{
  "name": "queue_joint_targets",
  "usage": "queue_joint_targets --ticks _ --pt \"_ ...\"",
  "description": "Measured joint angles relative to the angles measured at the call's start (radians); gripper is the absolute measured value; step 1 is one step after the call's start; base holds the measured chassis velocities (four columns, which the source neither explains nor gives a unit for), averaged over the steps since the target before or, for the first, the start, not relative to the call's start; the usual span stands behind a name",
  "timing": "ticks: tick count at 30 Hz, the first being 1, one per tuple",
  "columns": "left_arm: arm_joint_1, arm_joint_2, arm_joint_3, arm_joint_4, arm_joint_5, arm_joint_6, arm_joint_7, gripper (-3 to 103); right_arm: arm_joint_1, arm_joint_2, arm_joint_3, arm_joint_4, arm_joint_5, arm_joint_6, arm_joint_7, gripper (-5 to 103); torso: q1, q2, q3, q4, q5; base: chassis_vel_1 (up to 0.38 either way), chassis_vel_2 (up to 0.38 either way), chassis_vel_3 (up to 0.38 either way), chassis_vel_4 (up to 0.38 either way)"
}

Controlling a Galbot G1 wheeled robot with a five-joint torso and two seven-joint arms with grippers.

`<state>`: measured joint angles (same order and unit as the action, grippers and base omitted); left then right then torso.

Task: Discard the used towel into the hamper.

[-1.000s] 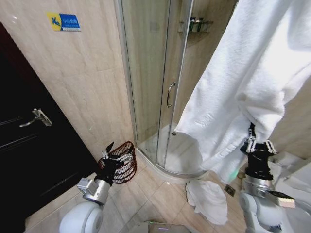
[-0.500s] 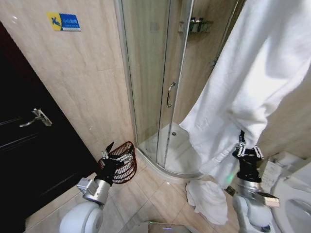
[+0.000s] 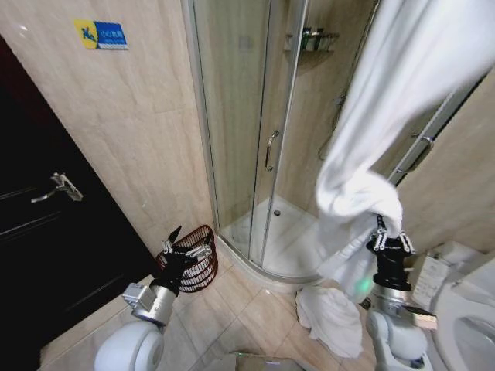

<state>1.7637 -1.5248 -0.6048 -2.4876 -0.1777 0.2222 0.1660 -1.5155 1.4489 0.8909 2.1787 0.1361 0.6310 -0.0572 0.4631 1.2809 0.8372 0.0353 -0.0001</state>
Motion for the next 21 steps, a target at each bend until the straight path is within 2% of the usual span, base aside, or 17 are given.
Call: queue_joint_targets --ticks 5,10,12,14,16,17,21 --pt "0.000 0.000 0.000 0.000 0.000 0.000 0.000 100 0.009 -0.024 0.046 0.104 -0.051 -0.054 0.073 8 0.000 0.000 0.000 -0.0001 0.0003 0.000 0.000 0.000 0.000" --pt "0.000 0.000 0.000 0.000 0.000 0.000 0.000 100 0.018 -0.053 0.103 0.205 -0.070 -0.078 0.084 8 0.000 0.000 0.000 -0.0002 0.0005 0.000 0.000 0.000 0.000" --pt "0.000 0.000 0.000 0.000 0.000 0.000 0.000 100 0.031 -0.094 0.147 0.277 -0.041 -0.106 0.085 8 0.000 0.000 0.000 -0.0002 -0.0009 0.000 0.000 0.000 0.000" --pt "0.000 0.000 0.000 0.000 0.000 0.000 0.000 100 0.033 -0.104 0.154 0.288 -0.031 -0.111 0.084 8 0.000 0.000 0.000 -0.0002 -0.0006 0.000 0.000 0.000 0.000" --pt "0.000 0.000 0.000 0.000 0.000 0.000 0.000 100 0.038 -0.144 0.182 0.325 0.033 -0.148 0.081 8 0.000 0.000 0.000 0.0000 0.0001 0.000 0.000 0.000 0.000" --pt "0.000 0.000 0.000 0.000 0.000 0.000 0.000 100 0.038 -0.144 0.182 0.325 0.033 -0.148 0.081 8 0.000 0.000 0.000 0.0000 0.0001 0.000 0.000 0.000 0.000" --pt "0.000 0.000 0.000 0.000 0.000 0.000 0.000 100 0.021 -0.171 0.194 0.330 0.167 -0.223 0.082 8 0.000 0.000 0.000 -0.0001 0.0006 0.000 0.000 0.000 0.000"
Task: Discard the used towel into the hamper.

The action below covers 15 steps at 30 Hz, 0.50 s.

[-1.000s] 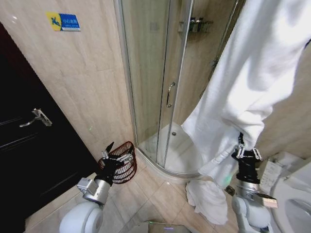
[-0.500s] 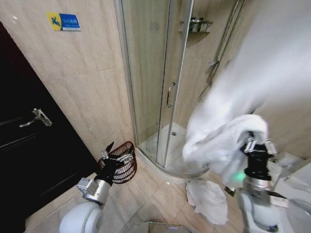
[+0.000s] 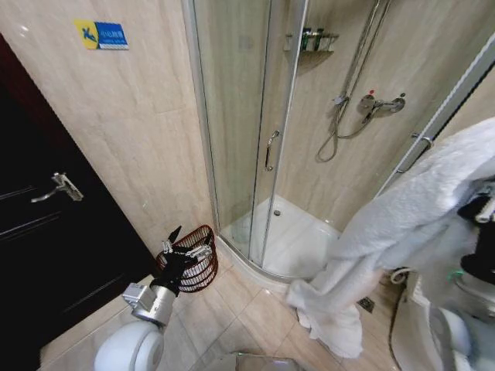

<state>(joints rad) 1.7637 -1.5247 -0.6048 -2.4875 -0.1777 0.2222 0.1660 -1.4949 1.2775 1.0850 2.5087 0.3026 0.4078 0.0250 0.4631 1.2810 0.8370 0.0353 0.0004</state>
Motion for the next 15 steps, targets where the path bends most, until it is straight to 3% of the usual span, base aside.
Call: queue_joint_targets --ticks 7,15 --pt "0.000 0.000 0.000 0.000 0.000 0.000 0.000 100 -0.010 -0.026 0.035 -0.002 0.106 -0.036 0.002 8 0.000 0.000 0.000 0.0000 -0.0004 0.000 0.000 0.000 0.000" --pt "0.000 0.000 0.000 0.000 0.000 0.000 0.000 100 -0.018 -0.018 0.047 -0.005 0.114 -0.020 -0.002 8 0.000 0.000 0.000 0.0000 -0.0004 0.000 0.000 0.000 0.000"
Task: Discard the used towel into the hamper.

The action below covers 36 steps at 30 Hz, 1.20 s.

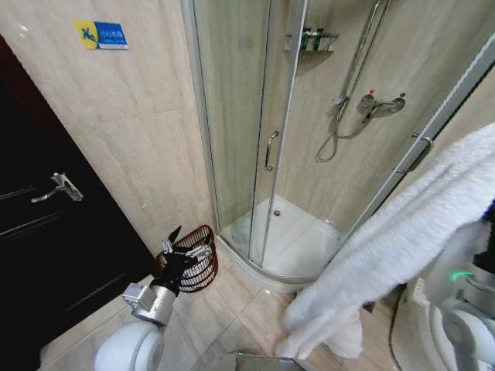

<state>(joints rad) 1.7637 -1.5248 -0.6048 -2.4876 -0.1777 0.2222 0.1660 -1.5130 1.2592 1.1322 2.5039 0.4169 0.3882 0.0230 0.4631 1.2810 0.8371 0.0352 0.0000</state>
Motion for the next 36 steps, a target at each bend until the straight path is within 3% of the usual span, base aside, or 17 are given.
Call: queue_joint_targets --ticks 21,36 --pt "0.000 0.000 0.000 0.000 0.000 0.000 0.000 100 0.017 -0.003 -0.037 -0.003 -0.002 -0.004 -0.004 8 -0.001 0.000 0.000 -0.0001 -0.0001 0.079 -0.085 -0.083 0.085" --pt "0.000 0.000 0.000 0.000 0.000 0.000 0.000 100 0.073 -0.034 -0.088 -0.004 0.048 0.056 -0.063 8 0.000 0.000 0.000 0.0001 0.0000 0.003 0.021 0.033 0.001"
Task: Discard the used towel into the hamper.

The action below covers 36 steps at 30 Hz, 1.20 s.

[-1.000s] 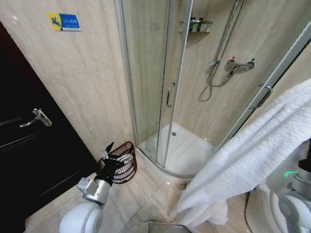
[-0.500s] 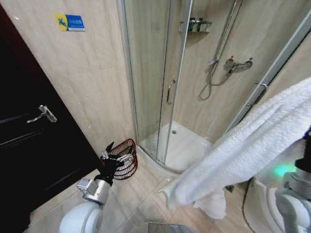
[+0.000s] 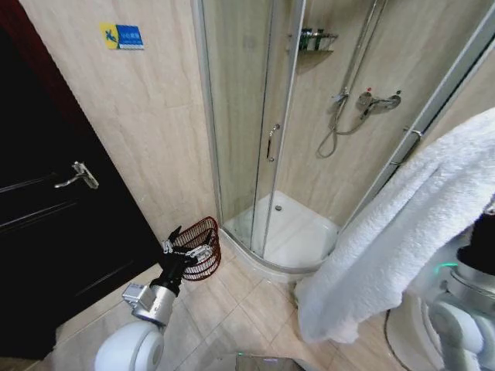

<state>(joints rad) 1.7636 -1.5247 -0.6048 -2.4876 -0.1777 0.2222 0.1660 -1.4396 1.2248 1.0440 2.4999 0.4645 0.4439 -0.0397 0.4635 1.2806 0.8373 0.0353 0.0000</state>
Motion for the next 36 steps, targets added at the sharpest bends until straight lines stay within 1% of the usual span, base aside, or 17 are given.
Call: queue_joint_targets --ticks 7,19,21,23,24,26,30,33,36 --pt "0.000 0.000 0.000 0.000 0.000 0.000 0.000 100 -0.003 -0.003 0.015 0.000 0.018 0.007 0.011 8 -0.001 0.000 0.000 -0.0001 0.0001 0.087 0.050 0.040 0.076" --pt "0.000 0.000 0.000 0.000 0.000 0.000 0.000 100 0.011 -0.030 0.014 0.000 0.039 0.012 0.007 8 0.000 0.000 0.000 0.0001 -0.0001 0.109 0.106 0.103 0.097" --pt "0.000 0.000 0.000 0.000 0.000 0.000 0.000 100 0.015 -0.035 0.012 0.000 0.037 -0.015 0.017 8 0.000 0.000 0.000 0.0001 -0.0002 0.116 0.131 0.134 0.120" --pt "0.000 0.000 0.000 0.000 0.000 0.000 0.000 100 0.017 -0.036 0.010 0.000 0.036 -0.023 0.023 8 0.000 0.000 0.000 0.0001 -0.0001 0.110 0.137 0.139 0.123" --pt "0.000 0.000 0.000 0.000 0.000 0.000 0.000 100 0.023 -0.044 0.006 0.000 0.035 -0.047 0.039 8 0.000 0.000 0.000 0.0000 0.0002 0.130 0.139 0.120 0.122" --pt "0.000 0.000 0.000 0.000 0.000 0.000 0.000 100 0.031 -0.056 -0.001 0.000 0.041 -0.063 0.043 8 0.000 0.000 0.000 0.0000 0.0000 0.121 0.131 0.122 0.127" --pt "0.000 0.000 0.000 0.000 0.000 0.000 0.000 100 0.038 -0.076 -0.021 0.000 0.049 -0.074 0.043 8 0.000 0.000 0.000 0.0005 0.0001 0.110 0.115 0.109 0.120" --pt "0.000 0.000 0.000 0.000 0.000 0.000 0.000 100 0.043 -0.083 -0.030 0.000 0.055 -0.087 0.042 8 0.000 0.000 0.000 0.0003 -0.0003 0.065 0.069 0.076 0.065" --pt "0.000 0.000 0.000 0.000 0.000 0.000 0.000 100 0.063 -0.105 -0.033 0.000 0.071 -0.109 0.041 8 0.000 0.000 0.000 -0.0007 0.0002 0.000 0.000 0.000 0.000"
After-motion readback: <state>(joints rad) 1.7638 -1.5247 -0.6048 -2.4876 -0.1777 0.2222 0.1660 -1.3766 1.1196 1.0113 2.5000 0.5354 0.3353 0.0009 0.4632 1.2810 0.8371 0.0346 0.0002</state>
